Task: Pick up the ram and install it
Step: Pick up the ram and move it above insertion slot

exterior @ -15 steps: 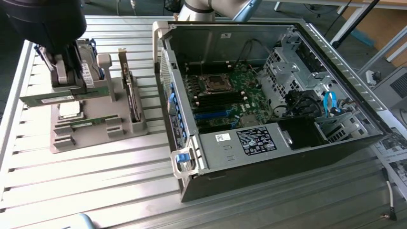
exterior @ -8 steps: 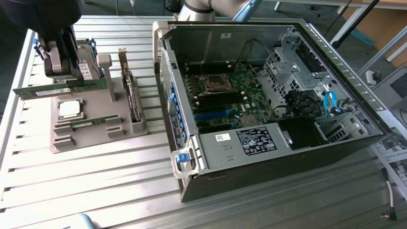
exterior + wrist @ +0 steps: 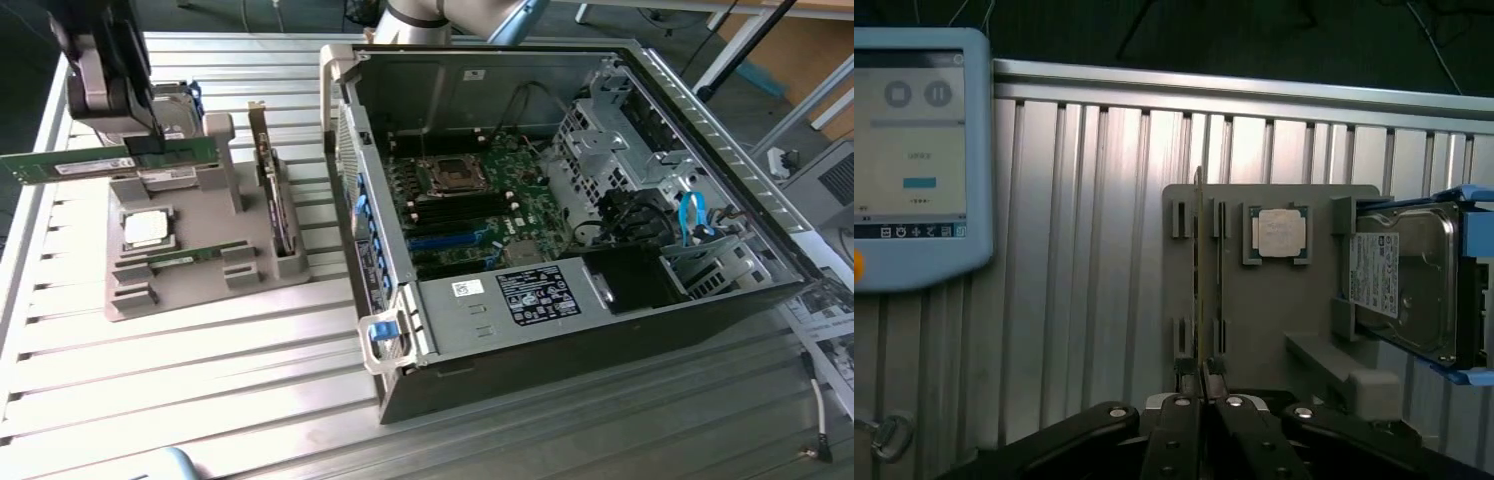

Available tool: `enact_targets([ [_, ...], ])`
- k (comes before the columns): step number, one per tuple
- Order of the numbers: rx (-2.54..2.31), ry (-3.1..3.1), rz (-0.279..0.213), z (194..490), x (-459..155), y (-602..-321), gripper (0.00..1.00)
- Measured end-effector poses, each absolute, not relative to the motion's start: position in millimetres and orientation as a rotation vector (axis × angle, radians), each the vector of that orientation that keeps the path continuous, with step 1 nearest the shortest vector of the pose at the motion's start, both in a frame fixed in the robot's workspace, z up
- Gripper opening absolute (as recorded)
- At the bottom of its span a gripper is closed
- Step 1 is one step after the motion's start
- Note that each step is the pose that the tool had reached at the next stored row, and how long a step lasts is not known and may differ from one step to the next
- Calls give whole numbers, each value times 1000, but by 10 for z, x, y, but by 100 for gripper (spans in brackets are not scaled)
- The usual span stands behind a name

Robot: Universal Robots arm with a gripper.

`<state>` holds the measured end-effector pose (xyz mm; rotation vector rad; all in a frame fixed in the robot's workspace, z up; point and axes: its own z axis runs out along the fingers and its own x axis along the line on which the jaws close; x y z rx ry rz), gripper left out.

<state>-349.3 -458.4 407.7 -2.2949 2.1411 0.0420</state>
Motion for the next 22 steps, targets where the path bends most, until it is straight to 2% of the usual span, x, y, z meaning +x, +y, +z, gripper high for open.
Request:
enact_targets([
  [5,-2295,2141,42,4219,-3492,-4584,12],
  [22,-2295,2141,42,4226,-3346,-4584,12],
])
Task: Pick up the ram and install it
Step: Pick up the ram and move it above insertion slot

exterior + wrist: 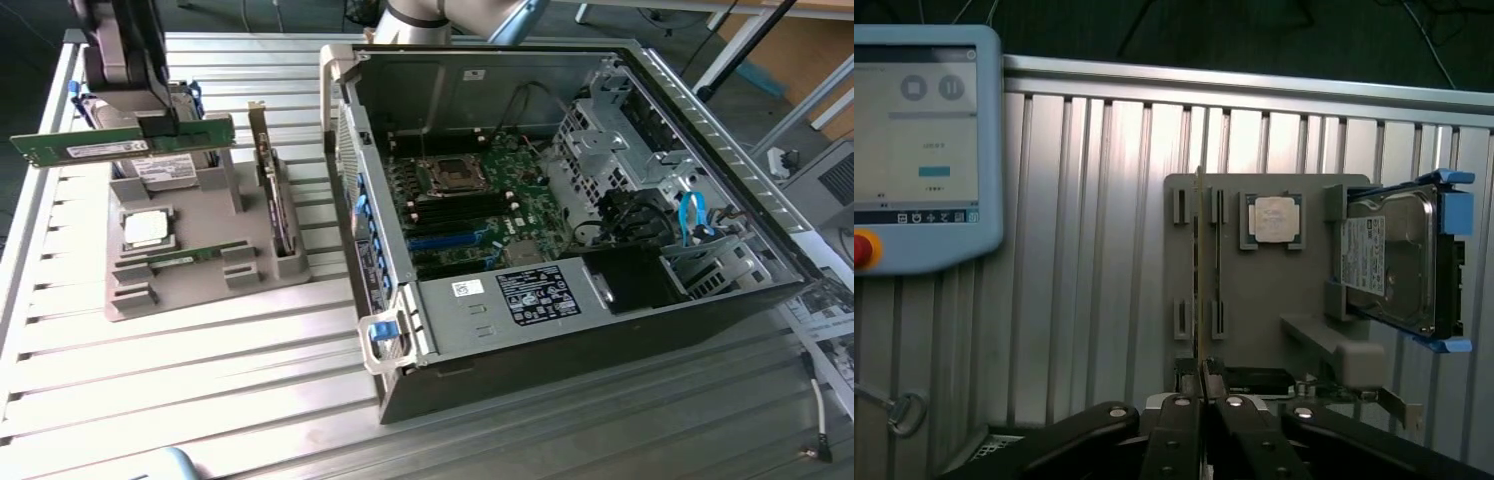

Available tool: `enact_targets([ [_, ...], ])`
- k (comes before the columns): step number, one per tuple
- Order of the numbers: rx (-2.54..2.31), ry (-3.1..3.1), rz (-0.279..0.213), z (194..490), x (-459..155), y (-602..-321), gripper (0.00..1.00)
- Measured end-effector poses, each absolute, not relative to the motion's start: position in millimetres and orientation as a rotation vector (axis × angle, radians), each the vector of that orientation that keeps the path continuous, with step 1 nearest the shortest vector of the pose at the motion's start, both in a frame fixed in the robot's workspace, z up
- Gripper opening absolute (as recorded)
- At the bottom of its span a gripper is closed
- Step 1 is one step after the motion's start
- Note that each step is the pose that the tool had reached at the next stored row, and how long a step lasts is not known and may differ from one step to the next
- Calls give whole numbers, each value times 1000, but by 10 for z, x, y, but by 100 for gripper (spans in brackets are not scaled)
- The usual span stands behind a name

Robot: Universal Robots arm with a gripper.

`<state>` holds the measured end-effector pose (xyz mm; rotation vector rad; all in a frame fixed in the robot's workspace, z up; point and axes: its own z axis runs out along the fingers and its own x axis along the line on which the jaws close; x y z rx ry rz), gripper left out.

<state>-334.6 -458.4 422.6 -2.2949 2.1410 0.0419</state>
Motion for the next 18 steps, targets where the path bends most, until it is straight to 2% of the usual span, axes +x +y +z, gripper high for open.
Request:
enact_targets([
  [18,-2295,2141,42,4226,-2892,-4586,12],
])
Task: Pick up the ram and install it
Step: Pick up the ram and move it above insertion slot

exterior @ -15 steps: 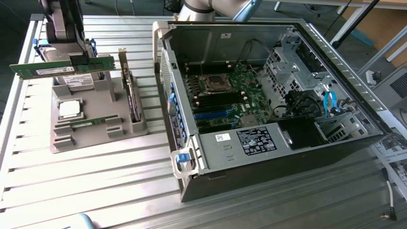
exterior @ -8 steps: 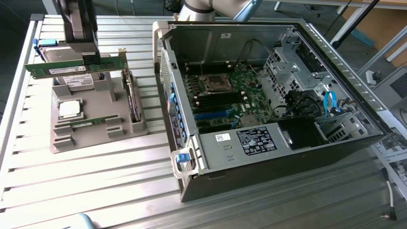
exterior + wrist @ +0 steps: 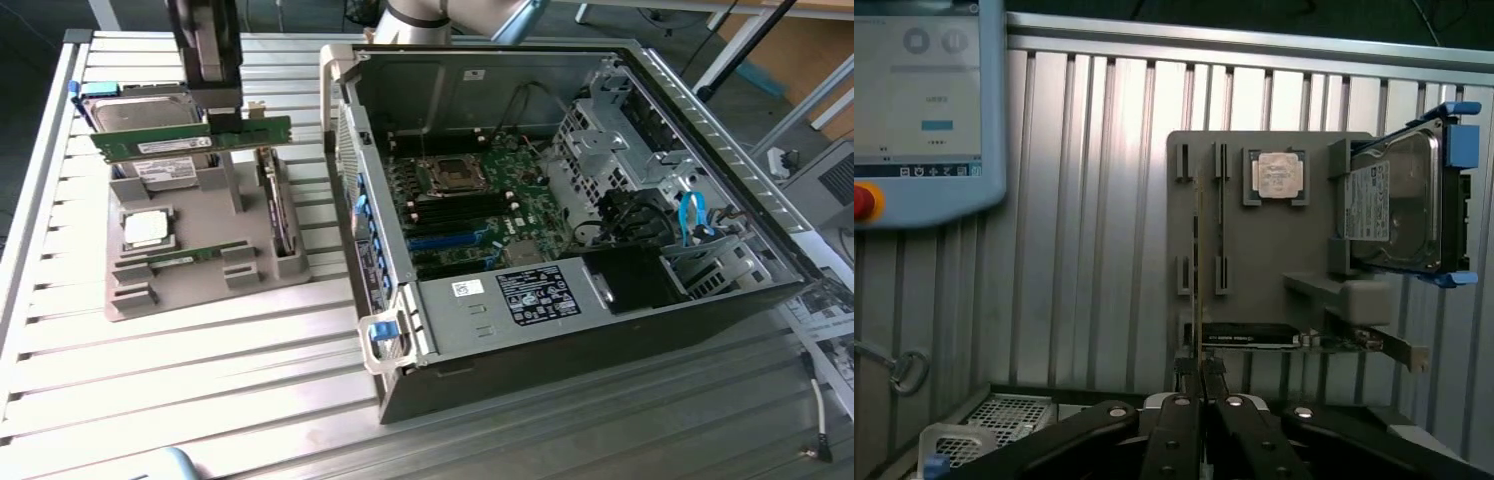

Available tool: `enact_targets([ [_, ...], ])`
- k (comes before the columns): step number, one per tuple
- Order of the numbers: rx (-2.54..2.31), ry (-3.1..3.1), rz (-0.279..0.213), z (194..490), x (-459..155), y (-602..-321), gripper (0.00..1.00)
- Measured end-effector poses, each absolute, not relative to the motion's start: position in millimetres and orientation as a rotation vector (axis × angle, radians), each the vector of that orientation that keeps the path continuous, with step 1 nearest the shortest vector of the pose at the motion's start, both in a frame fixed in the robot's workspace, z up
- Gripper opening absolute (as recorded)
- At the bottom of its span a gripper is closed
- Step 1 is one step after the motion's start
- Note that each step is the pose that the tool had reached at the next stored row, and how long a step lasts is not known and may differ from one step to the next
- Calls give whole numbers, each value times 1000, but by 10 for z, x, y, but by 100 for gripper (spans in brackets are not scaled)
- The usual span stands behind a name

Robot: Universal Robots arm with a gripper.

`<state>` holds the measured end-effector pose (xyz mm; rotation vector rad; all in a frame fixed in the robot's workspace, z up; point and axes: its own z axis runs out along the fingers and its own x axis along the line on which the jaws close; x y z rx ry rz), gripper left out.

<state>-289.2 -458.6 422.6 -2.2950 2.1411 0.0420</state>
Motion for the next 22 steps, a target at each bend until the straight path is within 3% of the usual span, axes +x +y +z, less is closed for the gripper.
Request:
enact_targets([
  [22,-2295,2141,42,4226,-2194,-4590,12],
])
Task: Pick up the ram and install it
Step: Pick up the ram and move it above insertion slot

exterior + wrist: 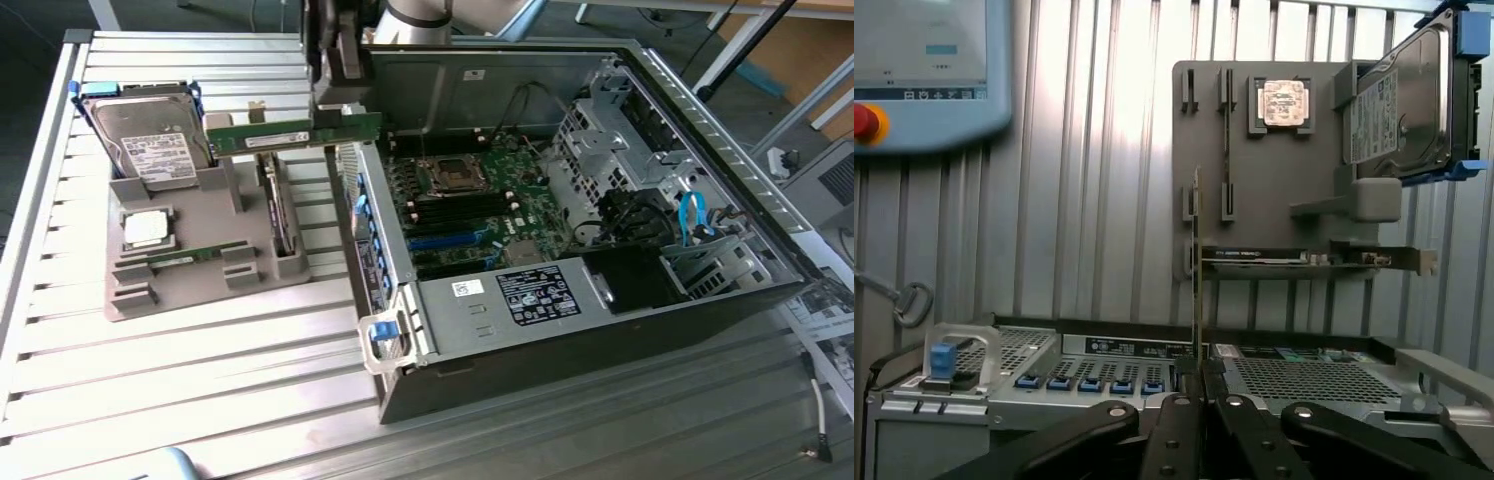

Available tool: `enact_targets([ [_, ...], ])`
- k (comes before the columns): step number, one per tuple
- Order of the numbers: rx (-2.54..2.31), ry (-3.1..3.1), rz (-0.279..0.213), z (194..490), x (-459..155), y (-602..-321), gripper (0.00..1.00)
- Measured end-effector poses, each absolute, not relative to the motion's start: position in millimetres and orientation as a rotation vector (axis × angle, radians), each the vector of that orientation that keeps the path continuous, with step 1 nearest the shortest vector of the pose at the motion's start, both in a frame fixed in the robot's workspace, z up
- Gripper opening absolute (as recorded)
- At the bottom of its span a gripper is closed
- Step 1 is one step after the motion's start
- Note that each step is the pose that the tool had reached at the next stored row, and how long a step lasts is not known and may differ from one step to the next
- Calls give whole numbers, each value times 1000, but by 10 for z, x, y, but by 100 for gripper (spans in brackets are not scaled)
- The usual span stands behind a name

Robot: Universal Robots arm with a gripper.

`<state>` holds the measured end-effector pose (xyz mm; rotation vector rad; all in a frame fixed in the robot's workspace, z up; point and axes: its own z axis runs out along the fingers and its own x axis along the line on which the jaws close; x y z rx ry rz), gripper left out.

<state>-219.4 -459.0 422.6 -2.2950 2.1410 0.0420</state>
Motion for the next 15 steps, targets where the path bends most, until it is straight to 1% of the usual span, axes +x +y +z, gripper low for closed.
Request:
enact_targets([
  [15,-2295,2141,42,4226,-1660,-4596,12],
])
